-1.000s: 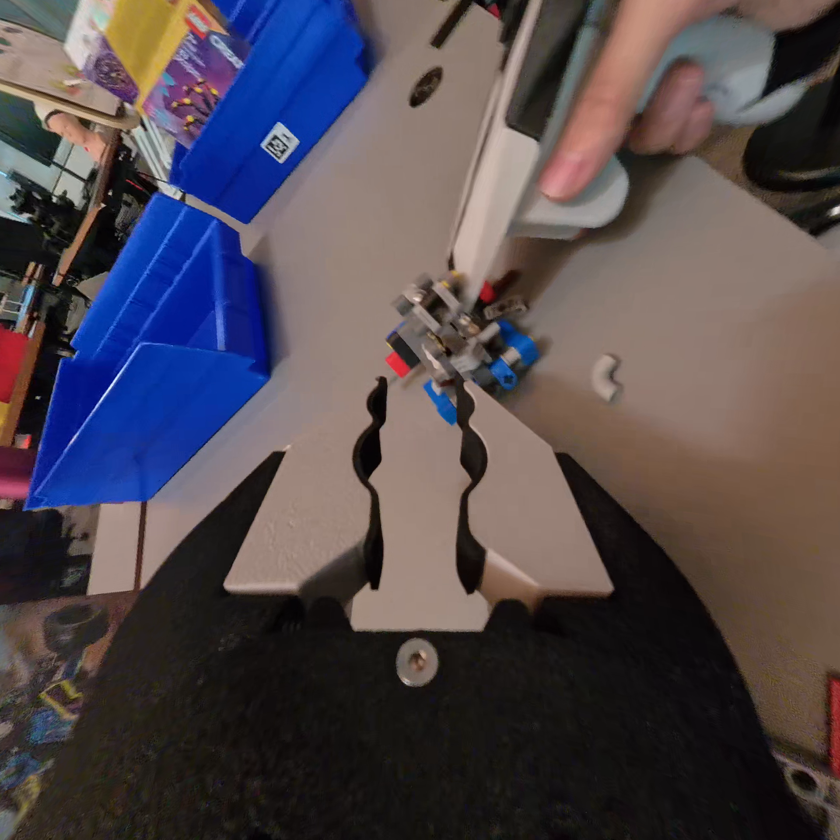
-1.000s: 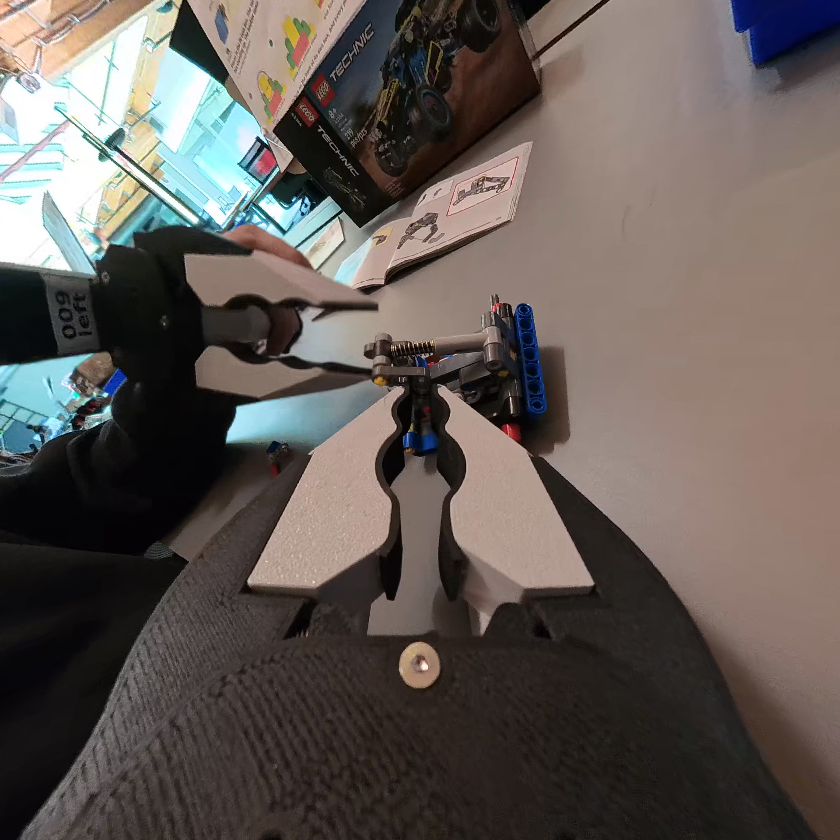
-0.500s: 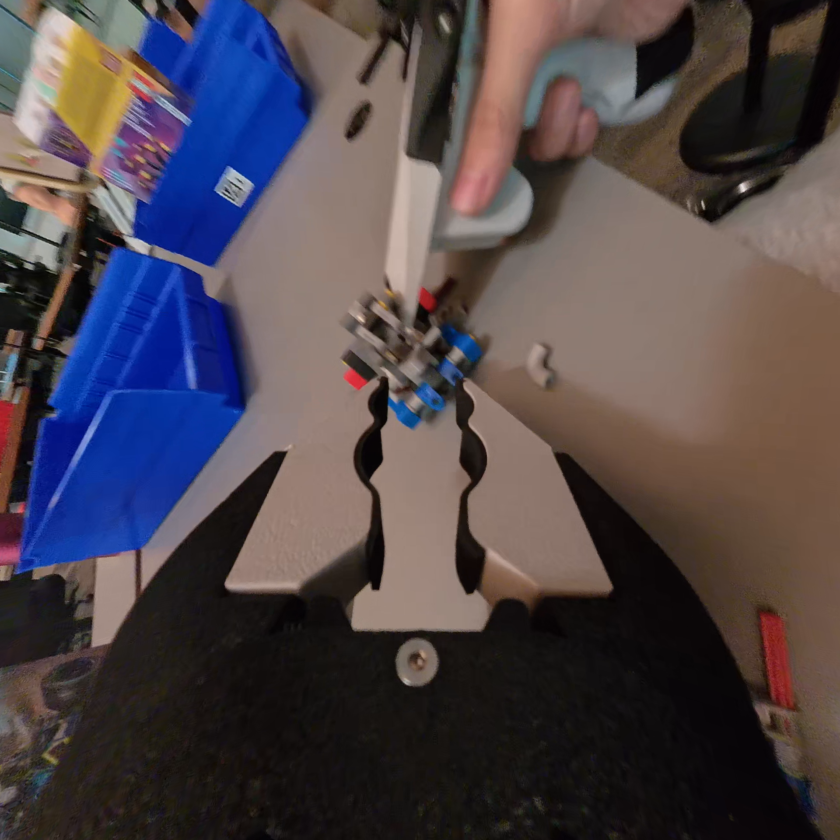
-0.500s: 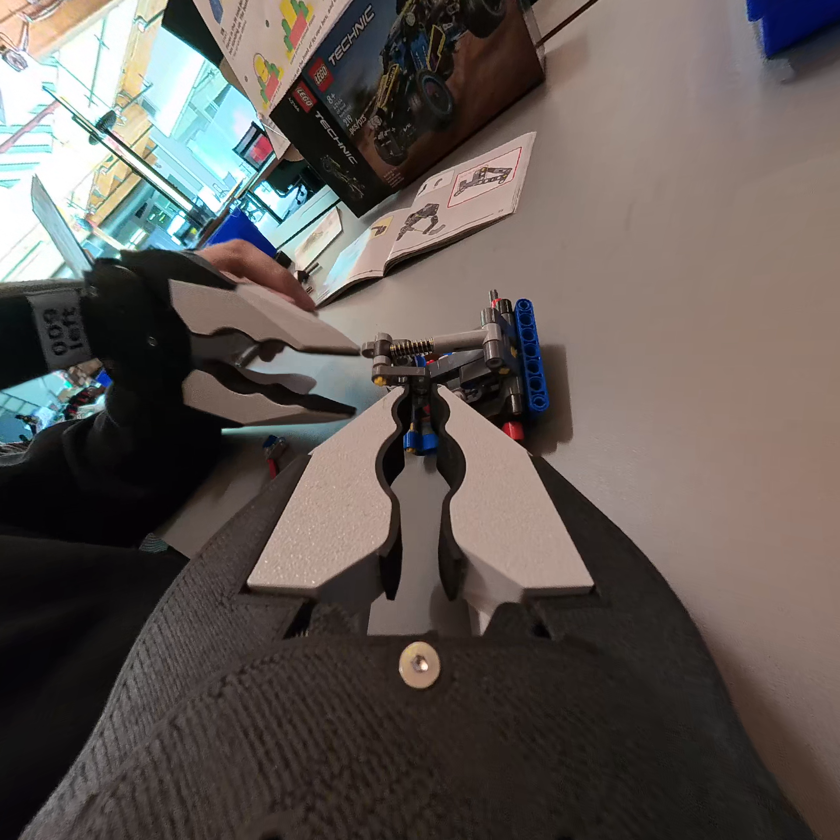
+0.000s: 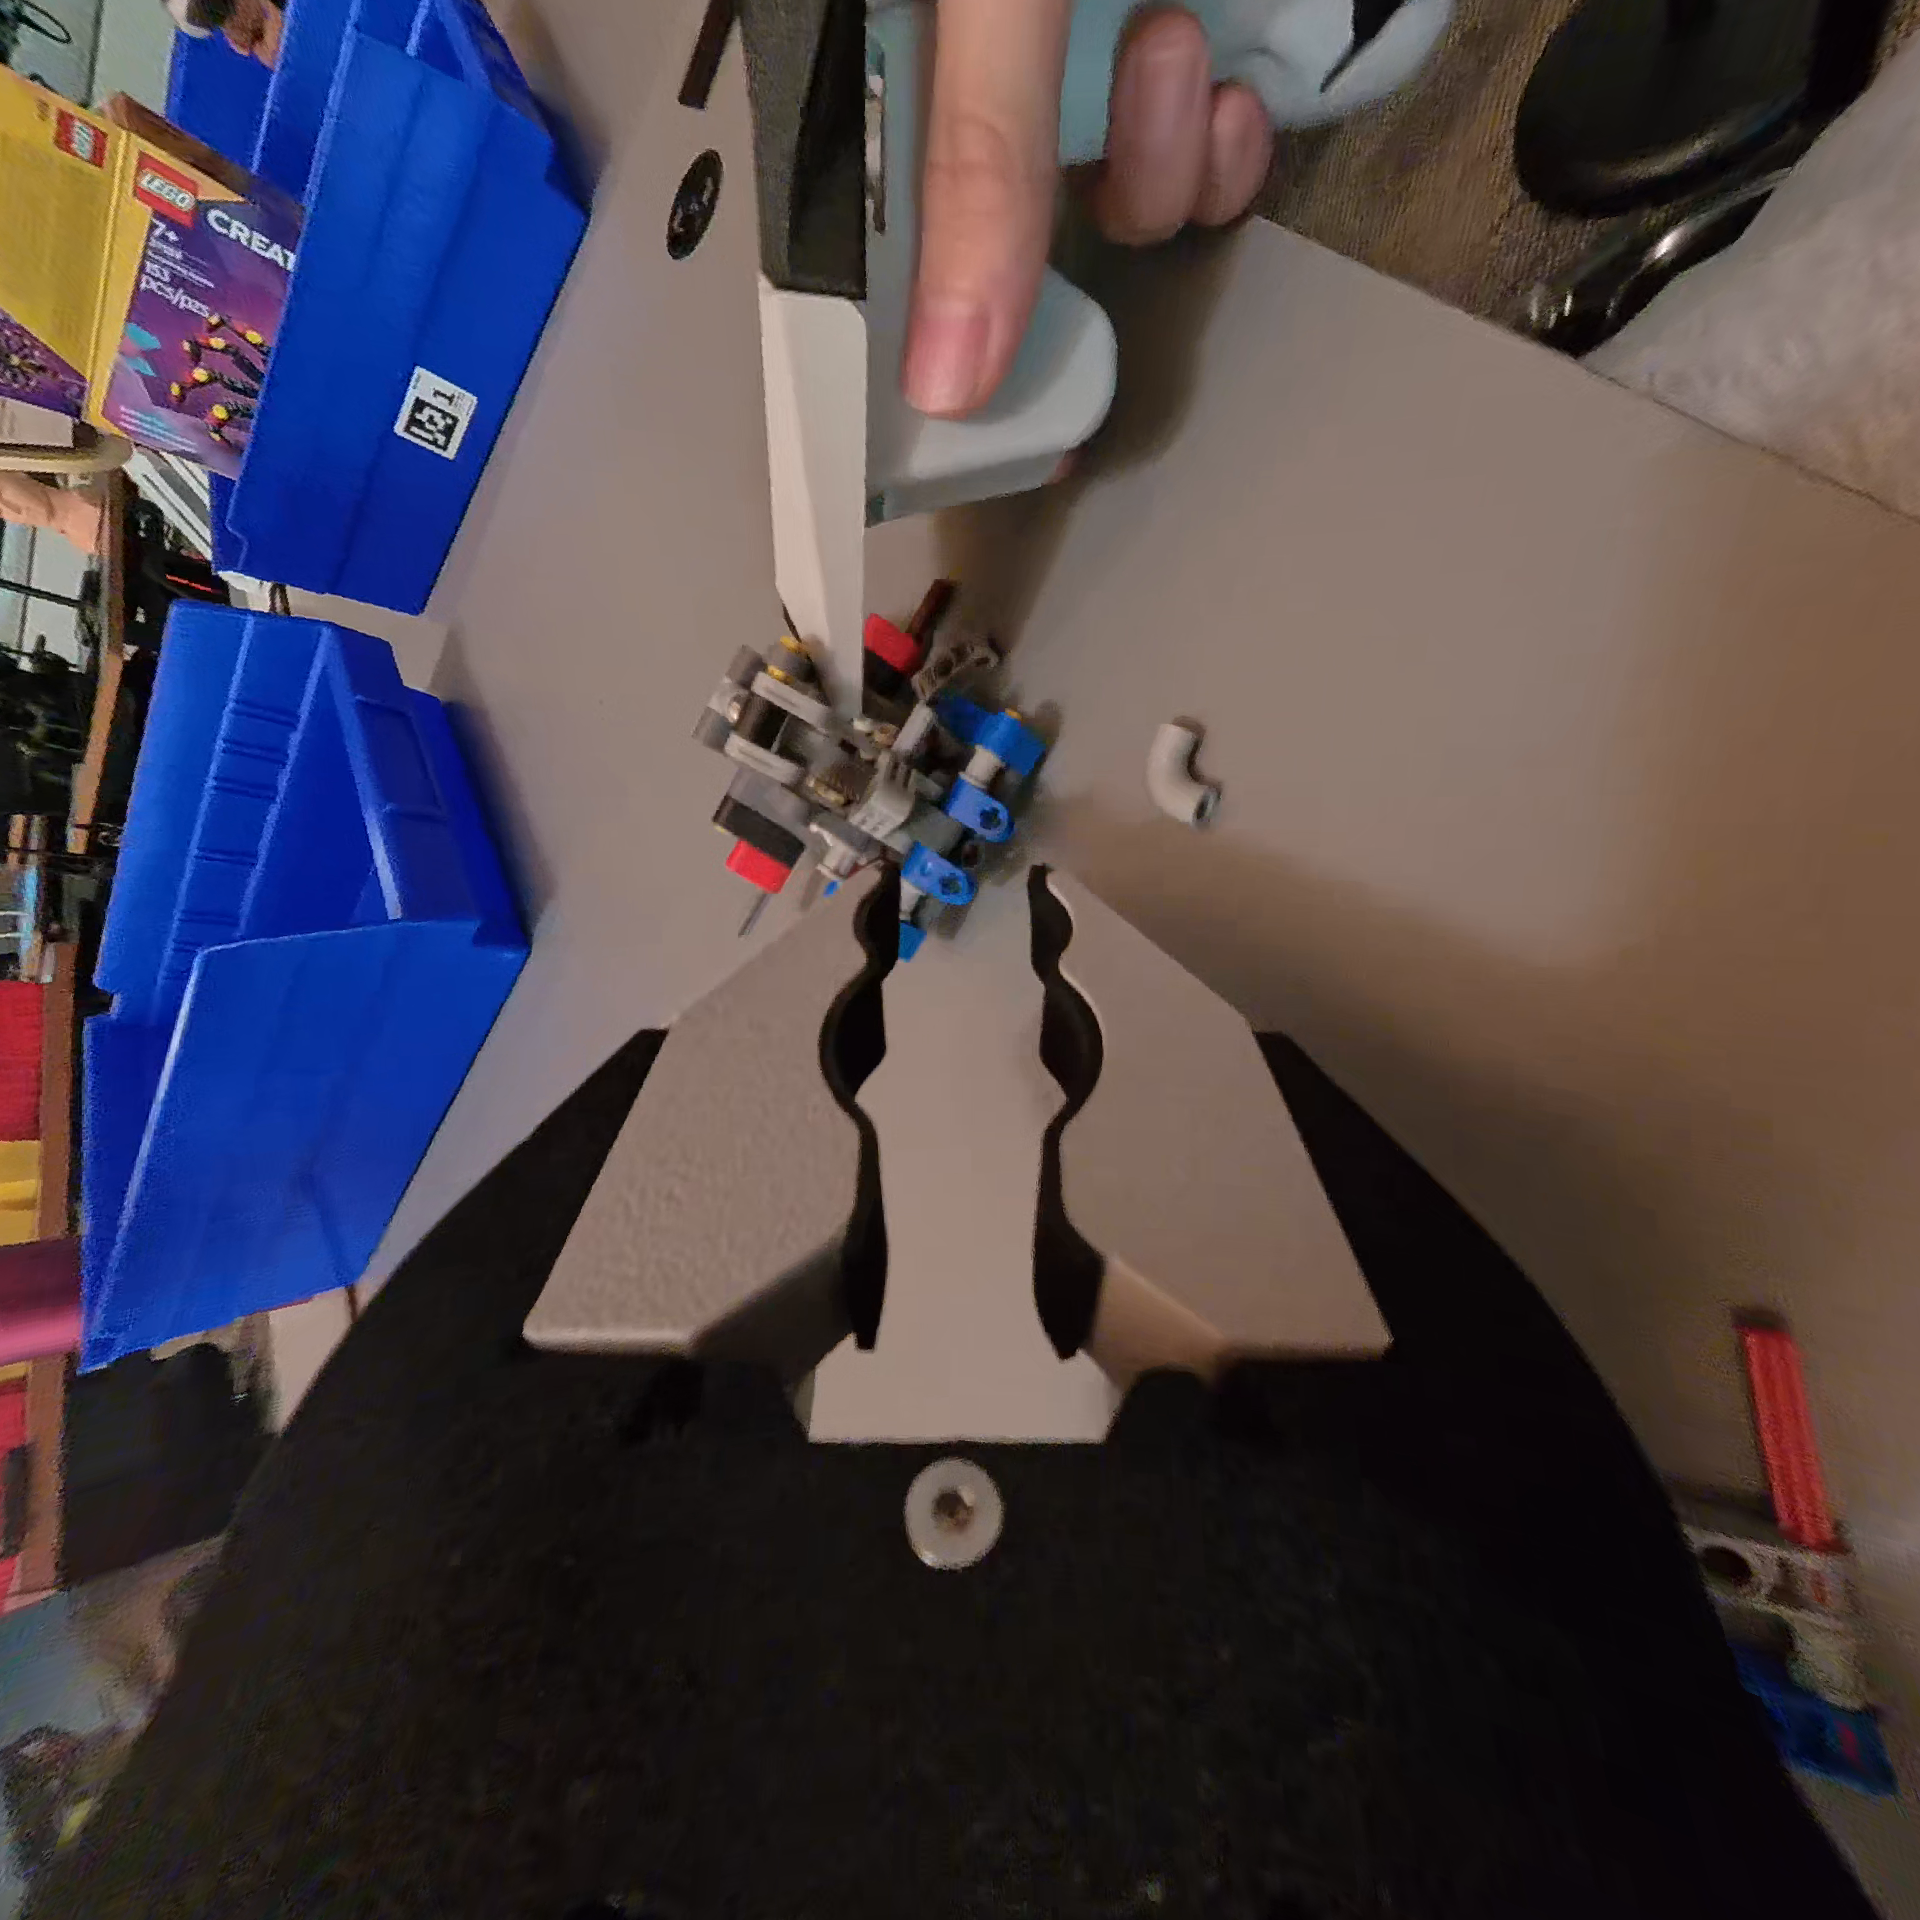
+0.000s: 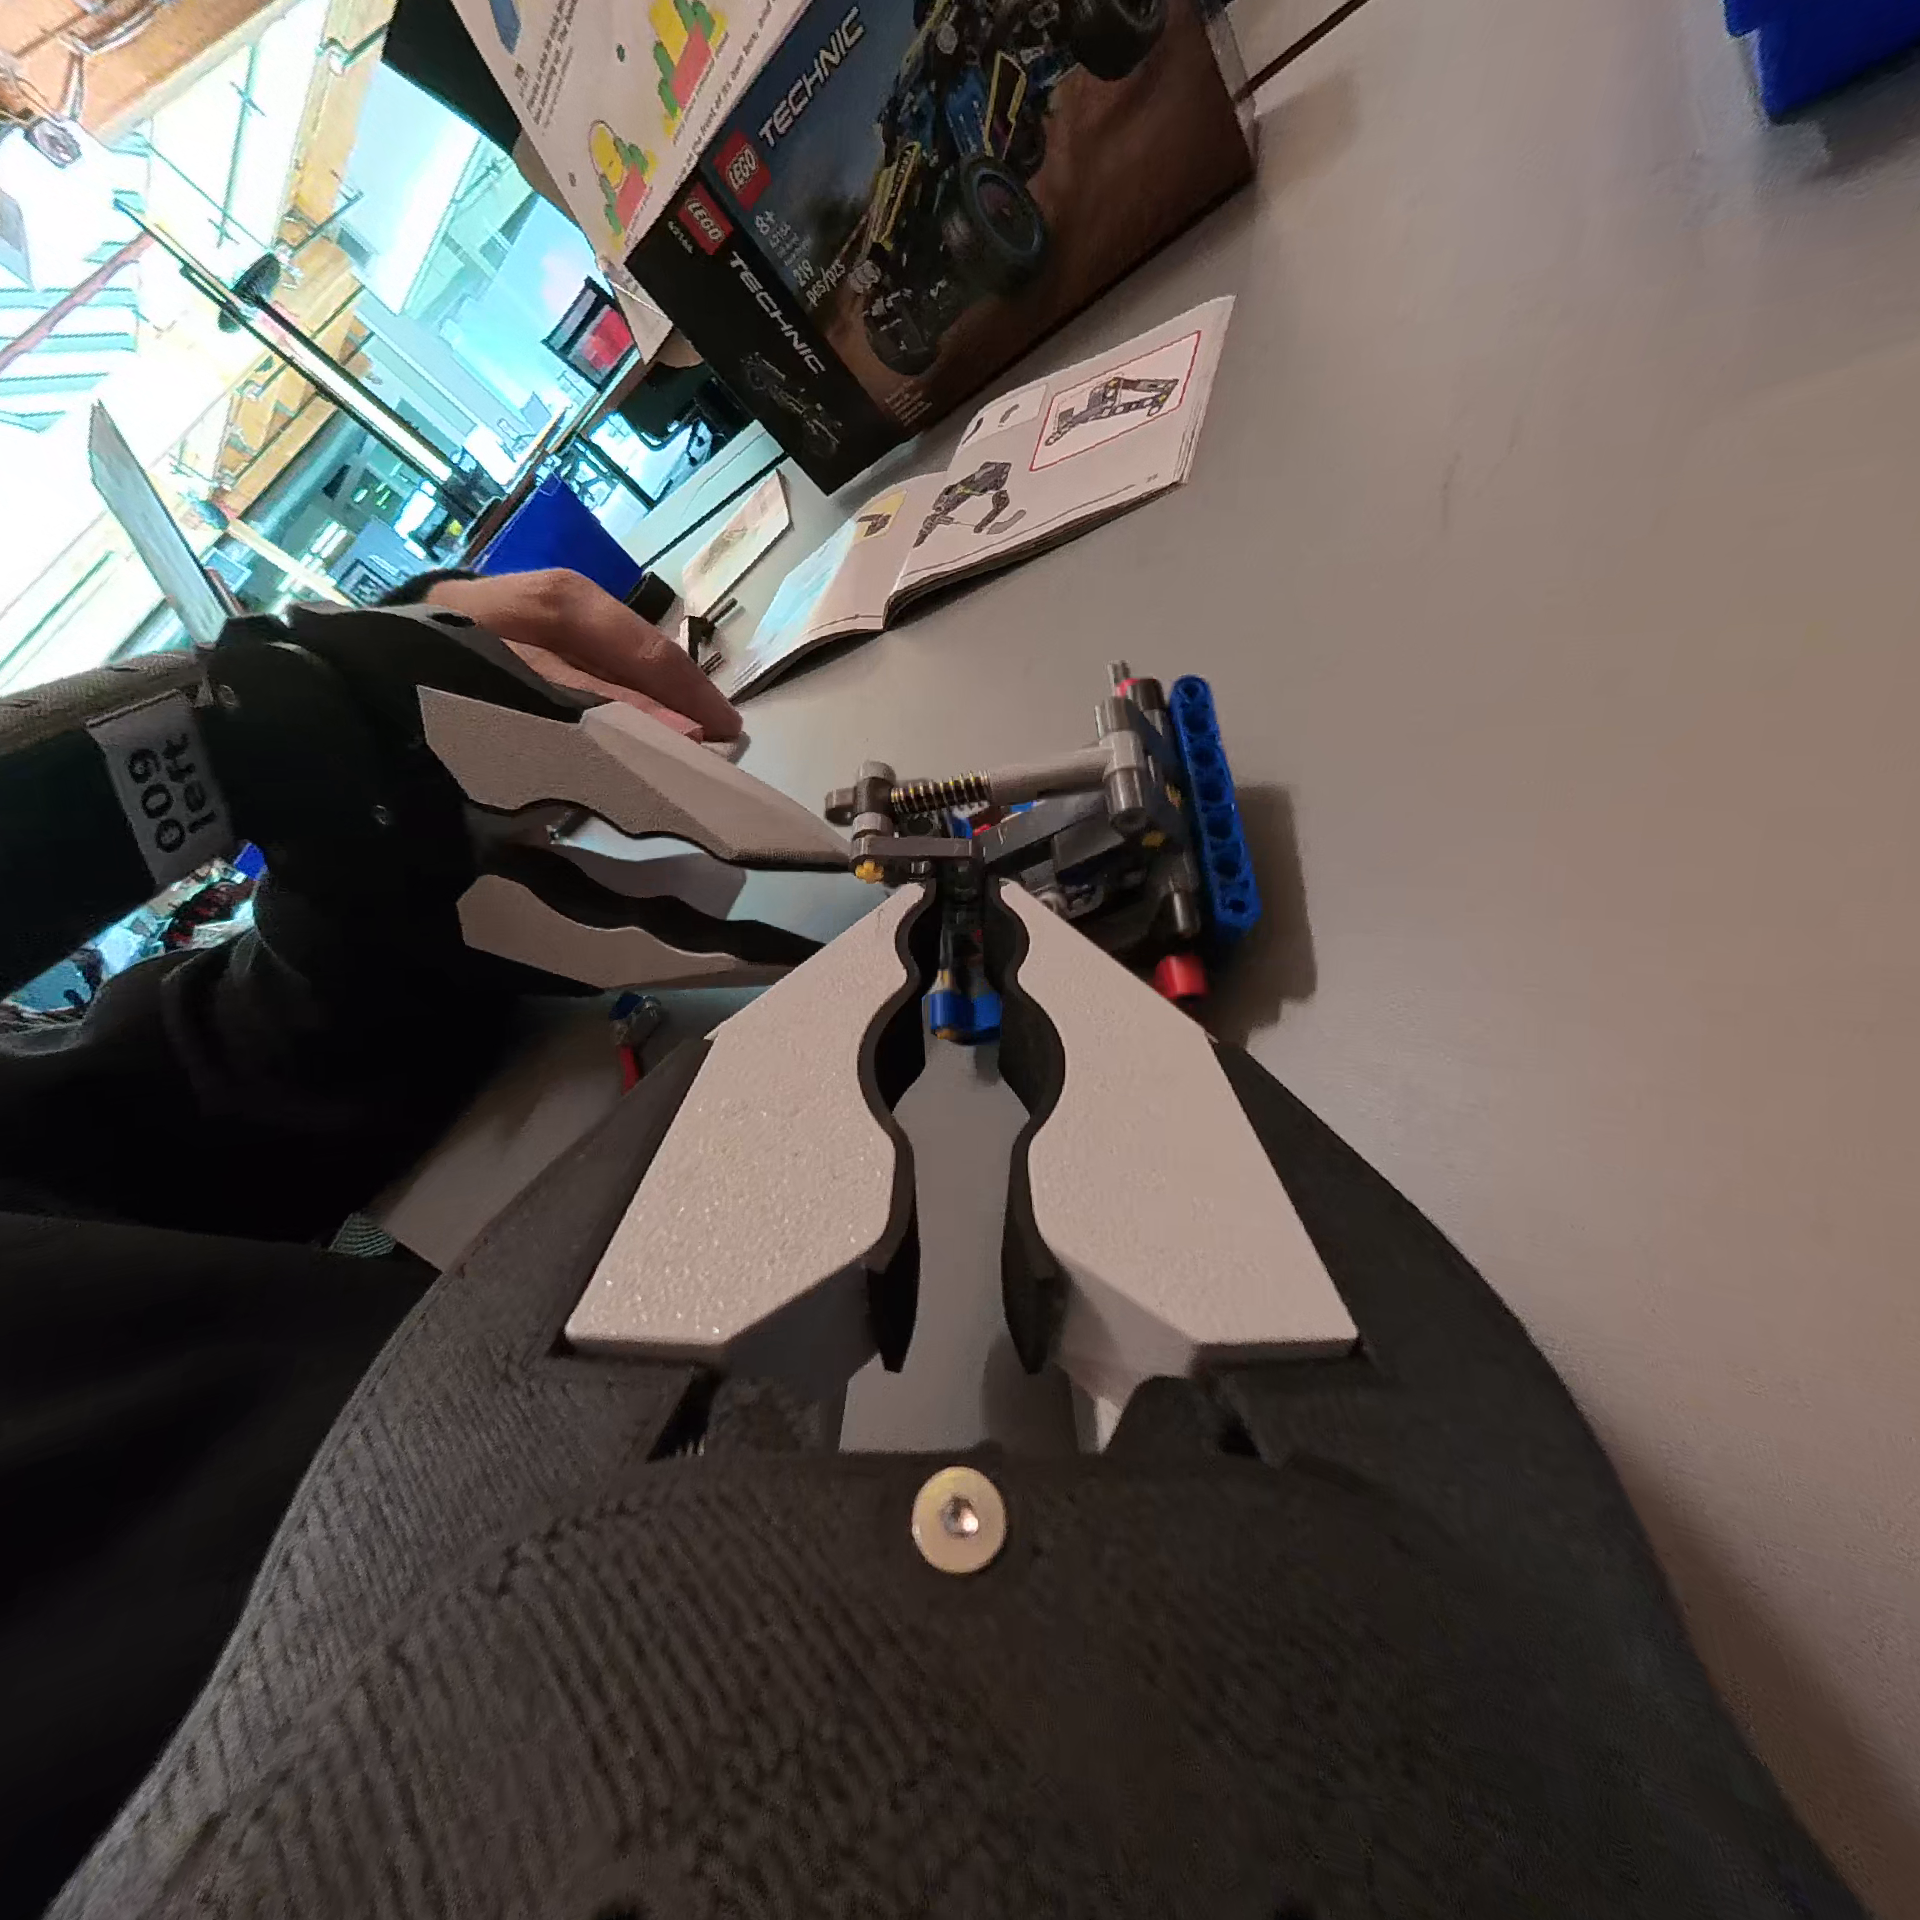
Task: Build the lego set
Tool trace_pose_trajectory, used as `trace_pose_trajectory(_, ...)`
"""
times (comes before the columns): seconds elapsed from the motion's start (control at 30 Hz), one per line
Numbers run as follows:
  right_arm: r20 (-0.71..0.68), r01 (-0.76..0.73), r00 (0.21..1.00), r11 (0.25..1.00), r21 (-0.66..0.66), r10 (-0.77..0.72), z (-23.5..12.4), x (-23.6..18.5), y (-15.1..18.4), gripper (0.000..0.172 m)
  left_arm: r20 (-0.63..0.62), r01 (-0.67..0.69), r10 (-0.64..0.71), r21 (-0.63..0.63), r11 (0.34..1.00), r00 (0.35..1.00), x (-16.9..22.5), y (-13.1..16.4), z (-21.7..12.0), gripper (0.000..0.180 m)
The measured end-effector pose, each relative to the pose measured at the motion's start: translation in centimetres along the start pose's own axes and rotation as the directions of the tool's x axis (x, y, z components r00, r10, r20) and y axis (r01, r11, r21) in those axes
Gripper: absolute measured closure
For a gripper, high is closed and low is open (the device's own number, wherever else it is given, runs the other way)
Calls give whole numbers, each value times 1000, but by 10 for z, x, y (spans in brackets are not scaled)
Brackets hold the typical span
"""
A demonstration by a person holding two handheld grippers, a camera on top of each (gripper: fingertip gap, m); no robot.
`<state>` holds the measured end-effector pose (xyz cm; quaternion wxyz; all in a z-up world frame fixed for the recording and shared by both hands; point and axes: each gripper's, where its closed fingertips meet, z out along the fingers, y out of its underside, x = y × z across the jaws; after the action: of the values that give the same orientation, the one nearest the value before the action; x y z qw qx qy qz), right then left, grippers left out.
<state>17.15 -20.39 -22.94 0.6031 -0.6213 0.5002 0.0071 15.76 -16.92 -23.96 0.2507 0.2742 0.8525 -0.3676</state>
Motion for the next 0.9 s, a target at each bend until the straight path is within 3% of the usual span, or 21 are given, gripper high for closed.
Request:
trace_pose_trajectory(0.1,0,2,1000,1000,0,-2,0,0,0,167,28,141,-144,79,987,989,-13,-8,-2,154)
trace_pose_trajectory(0.17,4,-1,1000,1000,4,1,0,0,0,167,13,326,-329,101,940,944,-23,-7,-1,157)
trace_pose_trajectory(0.27,5,-2,1000,1000,6,2,0,-1,-1,167,-95,671,-664,108,733,741,-30,-2,5,151)
trace_pose_trajectory(0.33,6,-2,1000,1000,5,2,0,-1,-1,167,-246,802,-764,133,582,596,-31,-15,4,144)
trace_pose_trajectory(0.37,6,-2,1000,1000,5,2,0,-1,0,167,-267,834,-792,123,537,549,-33,-15,6,142)
trace_pose_trajectory(0.43,7,-2,1000,1000,3,2,0,-1,0,167,-254,838,-801,90,539,543,-33,-9,13,135)
trace_pose_trajectory(0.6,13,-9,1000,1000,5,9,-1,-1,-1,168,-218,824,-800,47,564,559,-30,1,24,138)
trace_pose_trajectory(0.9,1,14,1000,1000,-22,-14,2,-1,3,167,-315,805,-751,81,588,580,-26,-2,25,154)
